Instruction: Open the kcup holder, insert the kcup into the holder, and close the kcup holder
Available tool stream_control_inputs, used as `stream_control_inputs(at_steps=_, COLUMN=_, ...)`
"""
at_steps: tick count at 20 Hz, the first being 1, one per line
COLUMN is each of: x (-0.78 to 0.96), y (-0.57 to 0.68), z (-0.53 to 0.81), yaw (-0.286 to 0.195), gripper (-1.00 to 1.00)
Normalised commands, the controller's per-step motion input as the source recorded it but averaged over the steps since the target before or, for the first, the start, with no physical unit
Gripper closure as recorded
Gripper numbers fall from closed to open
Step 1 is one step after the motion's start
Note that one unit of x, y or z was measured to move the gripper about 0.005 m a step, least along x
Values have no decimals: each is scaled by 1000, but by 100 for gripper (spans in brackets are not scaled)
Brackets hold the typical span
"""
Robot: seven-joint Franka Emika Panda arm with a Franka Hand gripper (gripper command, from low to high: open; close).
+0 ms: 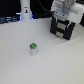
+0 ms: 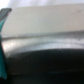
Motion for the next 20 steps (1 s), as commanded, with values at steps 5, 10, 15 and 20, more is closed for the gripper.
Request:
stream_control_inputs(at_steps=5, x=886, y=-153, z=156, yaw=-90, gripper=100)
stream_control_inputs(at_steps=10, x=908, y=-181, z=179, yaw=-89, gripper=100)
stream_control_inputs(at_steps=15, x=933, y=-230, z=212, yaw=-96, gripper=100)
stream_control_inputs(at_steps=20, x=936, y=-260, z=209, yaw=-94, gripper=100)
